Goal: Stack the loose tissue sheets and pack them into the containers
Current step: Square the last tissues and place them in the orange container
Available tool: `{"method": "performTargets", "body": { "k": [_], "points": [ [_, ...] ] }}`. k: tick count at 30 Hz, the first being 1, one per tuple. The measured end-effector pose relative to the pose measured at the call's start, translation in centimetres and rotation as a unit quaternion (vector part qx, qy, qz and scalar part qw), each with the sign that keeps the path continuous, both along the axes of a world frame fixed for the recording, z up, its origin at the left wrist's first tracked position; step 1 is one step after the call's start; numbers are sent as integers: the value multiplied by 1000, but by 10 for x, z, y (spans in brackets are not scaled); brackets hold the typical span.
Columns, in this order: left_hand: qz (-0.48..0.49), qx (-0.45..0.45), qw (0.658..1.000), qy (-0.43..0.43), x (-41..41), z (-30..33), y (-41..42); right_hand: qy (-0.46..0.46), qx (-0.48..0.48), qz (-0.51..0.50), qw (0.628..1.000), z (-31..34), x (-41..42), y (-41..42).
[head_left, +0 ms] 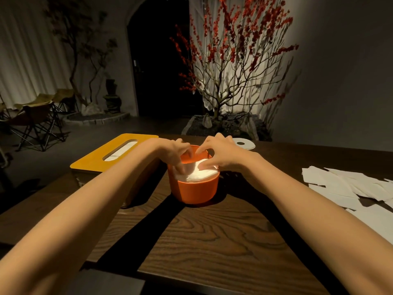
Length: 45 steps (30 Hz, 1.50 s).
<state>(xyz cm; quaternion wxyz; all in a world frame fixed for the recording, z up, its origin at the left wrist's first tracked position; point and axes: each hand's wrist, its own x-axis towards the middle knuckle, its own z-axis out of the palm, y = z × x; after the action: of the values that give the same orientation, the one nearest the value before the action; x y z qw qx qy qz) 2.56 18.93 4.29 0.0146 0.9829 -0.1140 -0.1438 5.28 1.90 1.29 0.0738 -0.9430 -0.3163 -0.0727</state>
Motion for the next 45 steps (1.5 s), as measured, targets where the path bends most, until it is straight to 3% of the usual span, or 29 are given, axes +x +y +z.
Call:
{"method": "performTargets", "body": {
  "k": [5,9,14,19,24,31,35,45],
  "points": [
    [-22,-2,997,71,-6,7,3,183,-23,44,982,18,-4,1],
    [-21,-22,998,56,-4,4,8,199,-27,43,979,20,-4,2],
    [-60,-12,998,-11,-2,8,12,147,45,65,986,22,-5,0],
    [-35,35,997,63,0,0,2,238,-86,33,967,22,-10,11],
    [-16,50,997,60,7,-3,-1,231,-80,17,970,18,-11,13],
    [-50,-146,982,-105,5,-10,-24,32,69,-13,997,12,-4,-17],
    [-73,-183,970,-143,2,-13,-59,69,73,-57,993,16,-9,-48],
    [-158,-201,960,-115,-4,-17,-152,127,64,-155,978,11,-47,-144]
  ]
}}
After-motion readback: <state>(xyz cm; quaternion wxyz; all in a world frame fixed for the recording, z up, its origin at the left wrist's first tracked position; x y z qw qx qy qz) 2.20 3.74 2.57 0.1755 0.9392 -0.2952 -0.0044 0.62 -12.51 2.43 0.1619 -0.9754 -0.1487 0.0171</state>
